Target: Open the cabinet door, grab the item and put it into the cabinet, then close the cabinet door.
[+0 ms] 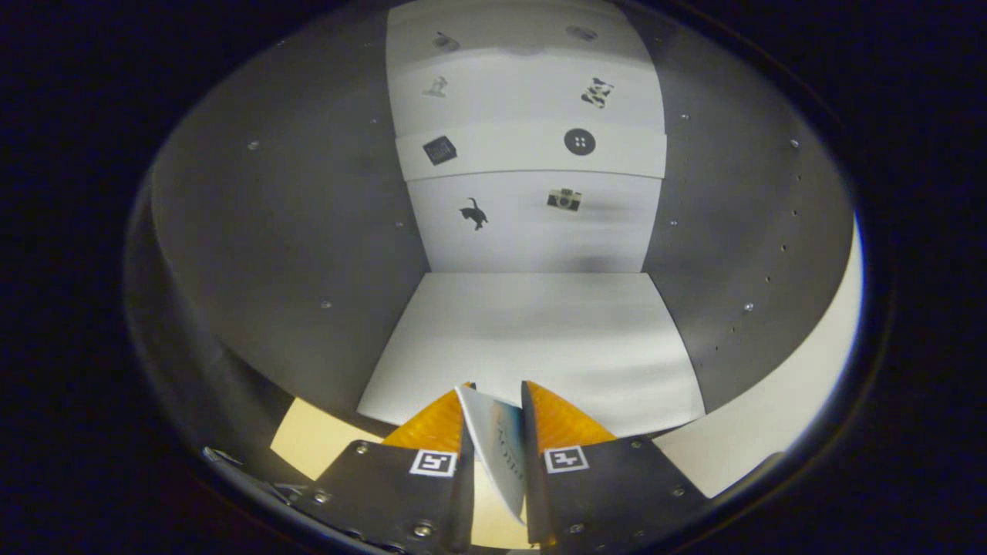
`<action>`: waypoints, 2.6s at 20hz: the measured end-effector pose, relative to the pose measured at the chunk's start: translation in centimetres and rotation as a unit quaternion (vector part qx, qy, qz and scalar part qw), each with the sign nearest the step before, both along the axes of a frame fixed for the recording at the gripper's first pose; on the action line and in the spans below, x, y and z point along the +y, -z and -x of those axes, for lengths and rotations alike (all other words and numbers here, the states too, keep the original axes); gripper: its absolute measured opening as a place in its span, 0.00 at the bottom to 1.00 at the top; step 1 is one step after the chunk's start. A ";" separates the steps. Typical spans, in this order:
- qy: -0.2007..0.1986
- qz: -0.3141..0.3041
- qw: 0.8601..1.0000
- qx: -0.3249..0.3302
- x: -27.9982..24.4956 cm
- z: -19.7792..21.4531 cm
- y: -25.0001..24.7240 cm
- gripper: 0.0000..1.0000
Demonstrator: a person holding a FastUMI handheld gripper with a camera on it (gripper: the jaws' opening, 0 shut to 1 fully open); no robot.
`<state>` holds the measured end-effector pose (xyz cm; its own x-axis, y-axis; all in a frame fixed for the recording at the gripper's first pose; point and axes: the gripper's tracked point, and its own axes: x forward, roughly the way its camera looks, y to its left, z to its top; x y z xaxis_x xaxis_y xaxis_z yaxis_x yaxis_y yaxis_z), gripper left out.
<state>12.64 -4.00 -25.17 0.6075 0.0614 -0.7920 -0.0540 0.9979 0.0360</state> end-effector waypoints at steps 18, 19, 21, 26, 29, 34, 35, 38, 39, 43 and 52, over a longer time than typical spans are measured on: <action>-0.019 0.031 0.993 0.113 0.7 -3.3 4.4 0.27; -0.018 0.030 0.993 0.111 0.8 -3.4 4.2 0.27; -0.016 0.027 0.994 0.104 1.0 -3.8 4.3 0.33; -0.013 0.012 0.997 0.077 1.7 -4.4 3.4 0.33; -0.019 0.002 0.998 0.054 2.4 -4.8 2.7 0.62; -0.016 -0.026 0.999 -0.022 3.4 -5.9 -0.1 0.91; -0.013 -0.032 0.998 -0.043 3.5 -6.2 -1.0 0.95; 0.000 -0.043 0.993 -0.114 3.1 -6.8 -4.4 0.99; 0.006 -0.044 0.989 -0.138 2.9 -6.8 -5.5 0.99; 0.011 -0.023 0.975 -0.219 1.9 -5.3 -10.2 0.99; -0.006 0.062 0.939 -0.338 0.7 5.3 -19.7 0.97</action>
